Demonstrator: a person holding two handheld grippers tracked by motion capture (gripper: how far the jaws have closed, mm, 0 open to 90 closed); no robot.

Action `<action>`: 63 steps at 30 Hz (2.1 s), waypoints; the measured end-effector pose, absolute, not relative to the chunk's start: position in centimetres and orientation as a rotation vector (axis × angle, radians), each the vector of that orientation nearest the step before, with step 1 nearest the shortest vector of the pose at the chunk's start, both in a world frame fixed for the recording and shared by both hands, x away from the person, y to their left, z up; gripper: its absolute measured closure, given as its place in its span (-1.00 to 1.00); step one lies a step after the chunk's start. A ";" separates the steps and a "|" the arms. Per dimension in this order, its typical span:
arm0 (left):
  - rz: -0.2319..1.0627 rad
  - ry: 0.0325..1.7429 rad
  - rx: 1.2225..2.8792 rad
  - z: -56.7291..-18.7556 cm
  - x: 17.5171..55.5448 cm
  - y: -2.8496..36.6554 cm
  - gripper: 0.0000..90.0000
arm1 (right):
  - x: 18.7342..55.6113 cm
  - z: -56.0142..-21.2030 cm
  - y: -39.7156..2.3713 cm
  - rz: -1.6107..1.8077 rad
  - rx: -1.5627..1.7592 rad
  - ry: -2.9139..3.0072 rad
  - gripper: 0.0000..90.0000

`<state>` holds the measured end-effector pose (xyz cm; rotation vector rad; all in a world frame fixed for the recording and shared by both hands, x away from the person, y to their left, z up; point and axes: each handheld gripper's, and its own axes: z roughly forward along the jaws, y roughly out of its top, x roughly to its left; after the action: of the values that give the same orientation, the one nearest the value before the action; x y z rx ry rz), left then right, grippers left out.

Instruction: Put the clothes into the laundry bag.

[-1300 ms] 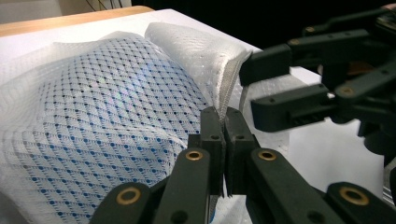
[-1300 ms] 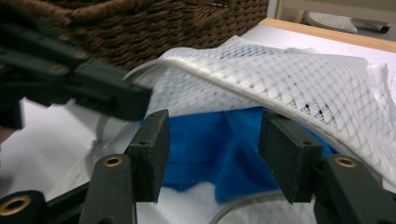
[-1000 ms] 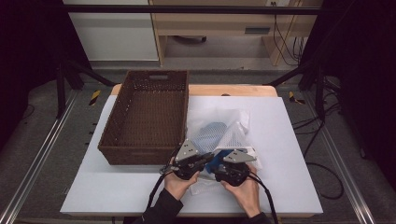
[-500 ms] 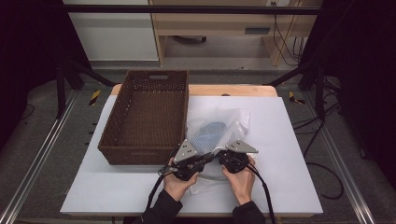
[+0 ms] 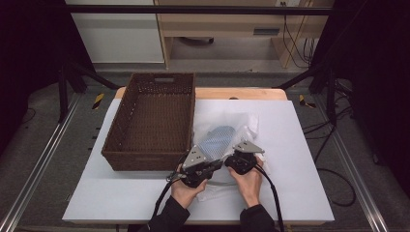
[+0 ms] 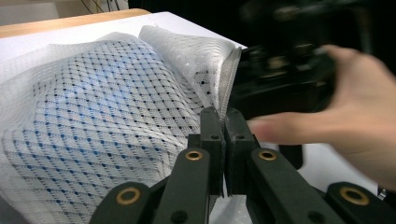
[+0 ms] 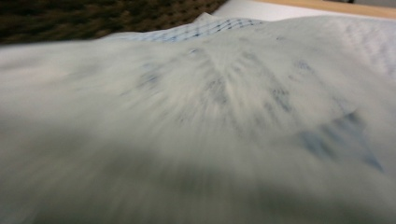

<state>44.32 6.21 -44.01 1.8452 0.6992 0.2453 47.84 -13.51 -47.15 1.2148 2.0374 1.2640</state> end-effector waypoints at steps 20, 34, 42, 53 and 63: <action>0.213 0.691 1.996 -46.1 44.9 4.1 0.76 | 41.1 -44.5 -22.0 1.284 1.202 1.973 0.12; 0.350 0.703 2.068 -43.8 42.5 6.4 -0.06 | 43.9 -46.5 -25.3 1.211 1.333 1.922 0.11; 0.346 0.884 2.098 -45.6 40.0 10.2 0.08 | 43.9 -46.8 -26.6 1.156 1.343 1.968 0.29; 0.336 0.962 2.098 -48.4 39.7 9.9 0.36 | 44.2 -48.6 -26.1 1.077 1.395 2.096 0.91; 0.359 0.959 2.123 -48.2 40.4 10.3 0.99 | 42.8 -48.4 -25.8 1.090 1.423 2.104 0.99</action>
<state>40.36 10.28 -48.24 2.1235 0.9586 0.3590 42.84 -25.83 -48.39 1.4228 2.1039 1.0900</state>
